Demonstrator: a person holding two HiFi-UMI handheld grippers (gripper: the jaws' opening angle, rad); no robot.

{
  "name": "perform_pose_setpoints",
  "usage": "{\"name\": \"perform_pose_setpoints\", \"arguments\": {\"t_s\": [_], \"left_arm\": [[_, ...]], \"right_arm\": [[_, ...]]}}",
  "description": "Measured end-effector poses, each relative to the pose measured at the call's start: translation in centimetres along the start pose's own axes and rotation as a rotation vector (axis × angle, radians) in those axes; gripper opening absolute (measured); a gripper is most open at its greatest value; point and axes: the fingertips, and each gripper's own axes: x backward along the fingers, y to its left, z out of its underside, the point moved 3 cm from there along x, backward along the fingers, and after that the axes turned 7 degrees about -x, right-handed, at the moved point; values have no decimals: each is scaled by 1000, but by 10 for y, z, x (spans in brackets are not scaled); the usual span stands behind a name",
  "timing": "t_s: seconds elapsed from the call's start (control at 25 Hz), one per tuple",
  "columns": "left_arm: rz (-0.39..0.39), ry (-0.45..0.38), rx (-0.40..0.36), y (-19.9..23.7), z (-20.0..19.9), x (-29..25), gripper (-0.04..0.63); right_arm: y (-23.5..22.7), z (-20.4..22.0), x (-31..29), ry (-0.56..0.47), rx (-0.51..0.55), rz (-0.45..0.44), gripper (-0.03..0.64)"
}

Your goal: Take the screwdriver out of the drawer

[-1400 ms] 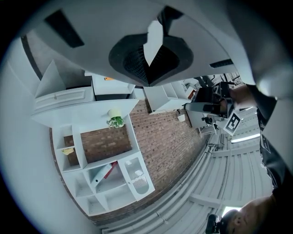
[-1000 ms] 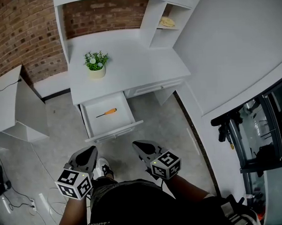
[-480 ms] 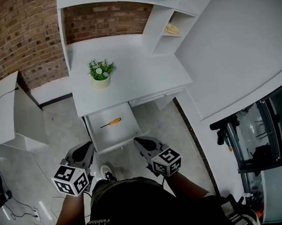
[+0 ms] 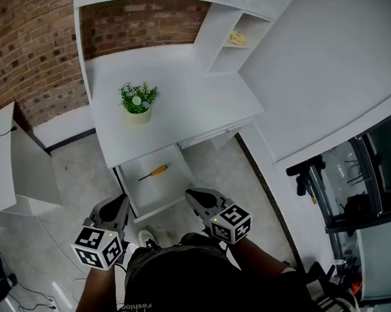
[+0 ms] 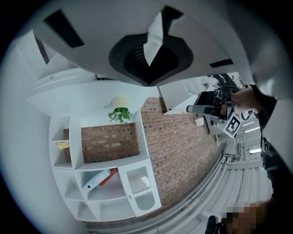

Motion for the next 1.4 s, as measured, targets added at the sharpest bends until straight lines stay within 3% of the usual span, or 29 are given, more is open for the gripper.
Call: {"name": "perform_pose_setpoints", "arguments": {"t_s": [0.6,1.0,1.4], "left_arm": [[-39,-6,22,27,7,16,18],[-77,26,30,20,31,16,18],[-136,87,56,18,48,-10,18]], "right_arm": [[3,-10,-27,40,12,-13,5],[-1,-6,-48,89,139,-45,5],[-30,-2,-84,170,184,-101,5]]}}
